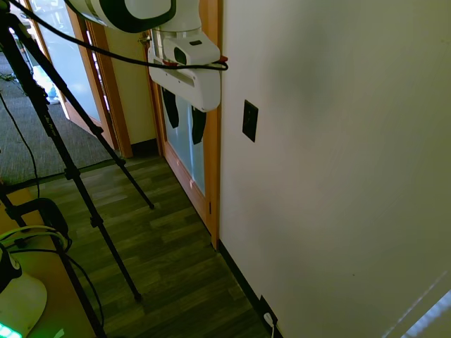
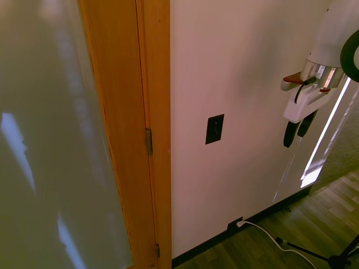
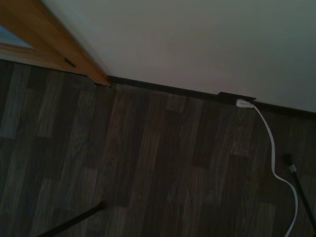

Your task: Turn on the light

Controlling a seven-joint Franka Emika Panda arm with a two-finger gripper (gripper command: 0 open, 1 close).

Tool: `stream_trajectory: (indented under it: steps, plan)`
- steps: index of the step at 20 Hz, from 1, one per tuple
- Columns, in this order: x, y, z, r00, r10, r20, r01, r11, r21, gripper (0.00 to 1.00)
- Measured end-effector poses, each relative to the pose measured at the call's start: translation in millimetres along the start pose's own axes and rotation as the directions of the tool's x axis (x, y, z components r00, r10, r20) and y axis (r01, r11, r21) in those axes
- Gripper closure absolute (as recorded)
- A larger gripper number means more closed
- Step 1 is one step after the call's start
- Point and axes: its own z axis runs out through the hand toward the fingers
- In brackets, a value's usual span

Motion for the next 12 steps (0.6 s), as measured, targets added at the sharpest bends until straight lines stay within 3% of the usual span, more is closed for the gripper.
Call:
stream_trajectory:
  steps: [7,12]
  plan:
    - [-1.5,-20.6,-3.0,0.999,0.005,-0.038,-0.004,0.999,0.044,0.00]
    - [-8.3,-60.0,10.9,0.991,0.084,-0.107,-0.071,0.991,0.114,0.00]
